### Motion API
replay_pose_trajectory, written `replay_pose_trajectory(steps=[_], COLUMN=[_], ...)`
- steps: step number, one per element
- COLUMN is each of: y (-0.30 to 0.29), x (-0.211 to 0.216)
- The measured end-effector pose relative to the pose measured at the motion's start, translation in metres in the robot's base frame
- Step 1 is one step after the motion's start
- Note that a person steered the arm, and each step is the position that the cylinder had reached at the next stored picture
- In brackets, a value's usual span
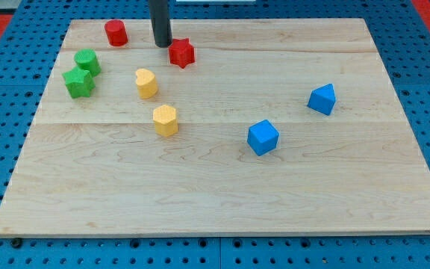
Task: Push the red star towards the blue triangle
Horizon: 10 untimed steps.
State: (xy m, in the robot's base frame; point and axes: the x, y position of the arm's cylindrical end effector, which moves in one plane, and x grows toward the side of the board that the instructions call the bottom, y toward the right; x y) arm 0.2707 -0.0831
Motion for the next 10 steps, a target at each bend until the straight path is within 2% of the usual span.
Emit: replay_pose_trajectory(steps=[2,3,5,6,8,10], y=[0.104,0.063,0.053,0.067,0.190,0.206], x=[0.013,-0.018,0.017,0.051,0.059,0.058])
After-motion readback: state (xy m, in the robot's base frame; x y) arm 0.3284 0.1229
